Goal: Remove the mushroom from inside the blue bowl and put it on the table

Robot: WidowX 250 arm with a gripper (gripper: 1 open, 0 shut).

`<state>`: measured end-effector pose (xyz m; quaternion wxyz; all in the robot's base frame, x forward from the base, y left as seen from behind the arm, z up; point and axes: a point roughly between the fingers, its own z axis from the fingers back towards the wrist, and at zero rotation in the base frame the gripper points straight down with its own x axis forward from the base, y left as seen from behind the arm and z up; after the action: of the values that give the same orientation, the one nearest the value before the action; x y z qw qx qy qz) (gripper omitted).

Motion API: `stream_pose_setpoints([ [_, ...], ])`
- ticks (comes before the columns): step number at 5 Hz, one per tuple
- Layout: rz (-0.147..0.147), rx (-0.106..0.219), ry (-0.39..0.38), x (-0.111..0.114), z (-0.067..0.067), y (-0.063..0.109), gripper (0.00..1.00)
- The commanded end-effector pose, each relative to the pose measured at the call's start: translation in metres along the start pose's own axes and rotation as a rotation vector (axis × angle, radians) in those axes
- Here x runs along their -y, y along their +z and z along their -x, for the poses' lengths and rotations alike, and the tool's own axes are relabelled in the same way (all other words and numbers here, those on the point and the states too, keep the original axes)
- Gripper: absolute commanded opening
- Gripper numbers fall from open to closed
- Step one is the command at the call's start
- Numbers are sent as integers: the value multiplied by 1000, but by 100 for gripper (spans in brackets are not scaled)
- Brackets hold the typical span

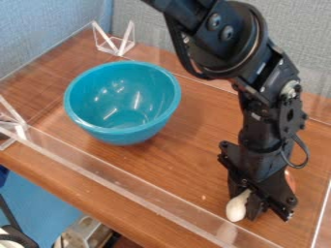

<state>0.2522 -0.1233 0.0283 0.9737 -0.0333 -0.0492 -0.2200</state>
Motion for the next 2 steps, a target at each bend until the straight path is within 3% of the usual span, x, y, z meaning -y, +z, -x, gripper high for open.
stream_pose_setpoints([
  [1, -7, 106, 5, 10, -21, 32, 0],
  [2, -3, 125, 3, 22, -29, 37, 0],
])
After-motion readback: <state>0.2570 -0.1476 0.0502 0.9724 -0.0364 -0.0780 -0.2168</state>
